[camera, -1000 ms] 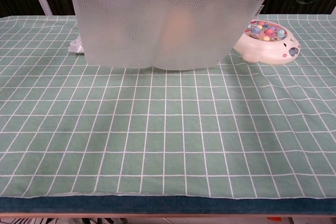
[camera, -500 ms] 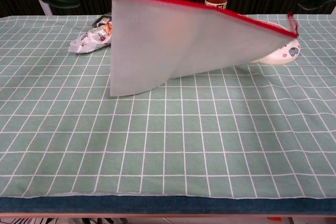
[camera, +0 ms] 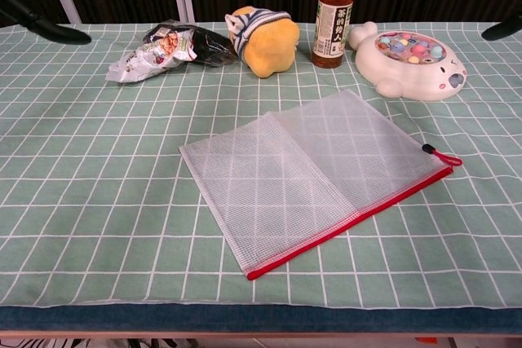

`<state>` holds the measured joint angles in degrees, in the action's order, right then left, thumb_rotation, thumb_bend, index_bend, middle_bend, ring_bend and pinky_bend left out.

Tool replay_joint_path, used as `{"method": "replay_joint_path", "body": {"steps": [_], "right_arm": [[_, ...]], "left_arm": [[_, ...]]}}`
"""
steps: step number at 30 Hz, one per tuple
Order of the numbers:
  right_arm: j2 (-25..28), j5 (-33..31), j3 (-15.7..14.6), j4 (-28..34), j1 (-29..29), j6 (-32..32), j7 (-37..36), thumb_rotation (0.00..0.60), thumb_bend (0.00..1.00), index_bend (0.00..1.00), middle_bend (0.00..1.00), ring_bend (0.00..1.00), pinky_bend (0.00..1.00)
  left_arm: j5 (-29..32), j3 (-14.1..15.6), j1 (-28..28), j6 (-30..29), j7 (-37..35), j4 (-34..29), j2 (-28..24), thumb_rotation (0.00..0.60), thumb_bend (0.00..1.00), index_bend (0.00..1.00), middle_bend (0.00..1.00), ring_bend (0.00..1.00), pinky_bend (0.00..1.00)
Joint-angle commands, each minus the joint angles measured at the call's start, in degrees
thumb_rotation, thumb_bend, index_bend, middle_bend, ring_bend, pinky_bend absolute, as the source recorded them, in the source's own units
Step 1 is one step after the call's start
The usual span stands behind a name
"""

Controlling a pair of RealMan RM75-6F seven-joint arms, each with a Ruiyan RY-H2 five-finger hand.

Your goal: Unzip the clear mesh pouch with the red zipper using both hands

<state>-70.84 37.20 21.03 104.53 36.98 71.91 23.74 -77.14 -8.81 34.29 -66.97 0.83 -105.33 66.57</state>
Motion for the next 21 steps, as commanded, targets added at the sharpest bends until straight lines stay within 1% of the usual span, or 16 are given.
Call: {"method": "replay_joint_path", "body": {"steps": [1, 3, 5, 8, 11, 13, 15, 17, 21], "right_arm": [[2.9, 5.6, -3.5, 3.2, -3.0, 0.4, -1.1, 0.6, 0.15, 0.0, 0.05, 0.04, 0.24], [4.3, 10.3, -6.2, 4.5, -5.0, 0.9, -2.1, 0.6, 0.15, 0.0, 0.01, 0.02, 0.24], [5.7, 14.8, -9.4, 5.5, -7.3, 1.2, -3.2, 0.6, 0.14, 0.0, 0.0, 0.01, 0.24], [7.4, 22.1, -13.8, 5.6, -11.0, 3.1, -5.2, 0.6, 0.13, 0.0, 0.0, 0.0, 0.24], [8.4, 28.5, -17.7, 4.7, -14.9, 5.6, -8.7, 0.6, 0.13, 0.0, 0.0, 0.0, 0.23], [9.1, 32.7, -20.1, 3.0, -17.9, 7.7, -12.0, 0.6, 0.13, 0.0, 0.0, 0.0, 0.23], [9.4, 35.3, -21.5, 0.9, -20.0, 9.5, -14.5, 0.6, 0.12, 0.0, 0.0, 0.0, 0.22], [9.2, 37.4, -22.1, -2.0, -22.5, 12.3, -17.7, 0.6, 0.12, 0.0, 0.0, 0.0, 0.22], [8.2, 39.2, -21.8, -6.4, -25.8, 16.4, -22.4, 0.6, 0.12, 0.0, 0.0, 0.0, 0.22]], "left_arm": [[-2.9, 3.5, -3.5, -2.8, 2.0, -1.3, -2.5, 0.6, 0.09, 0.2, 0.0, 0.0, 0.0], [-4.4, 5.9, -5.8, -4.6, 3.1, -1.6, -3.8, 0.6, 0.07, 0.14, 0.0, 0.0, 0.0], [-5.9, 8.1, -8.3, -6.6, 3.7, -1.6, -4.7, 0.6, 0.05, 0.08, 0.0, 0.0, 0.0], [-8.3, 11.3, -12.3, -10.5, 4.6, 0.0, -5.7, 0.6, 0.05, 0.06, 0.0, 0.0, 0.0], [-9.9, 13.3, -16.1, -14.7, 4.5, 3.1, -5.8, 0.6, 0.05, 0.04, 0.0, 0.0, 0.0], [-10.0, 14.3, -19.3, -17.9, 2.8, 6.2, -5.4, 0.6, 0.05, 0.03, 0.0, 0.0, 0.0], [-9.8, 14.8, -21.3, -19.7, 1.3, 8.7, -5.2, 0.6, 0.05, 0.01, 0.0, 0.0, 0.0], [-9.8, 14.9, -23.4, -22.0, -0.1, 12.0, -4.7, 0.6, 0.05, 0.0, 0.0, 0.0, 0.0], [-9.8, 14.5, -26.6, -26.0, -2.7, 16.4, -3.7, 0.6, 0.05, 0.0, 0.0, 0.0, 0.0]]}}
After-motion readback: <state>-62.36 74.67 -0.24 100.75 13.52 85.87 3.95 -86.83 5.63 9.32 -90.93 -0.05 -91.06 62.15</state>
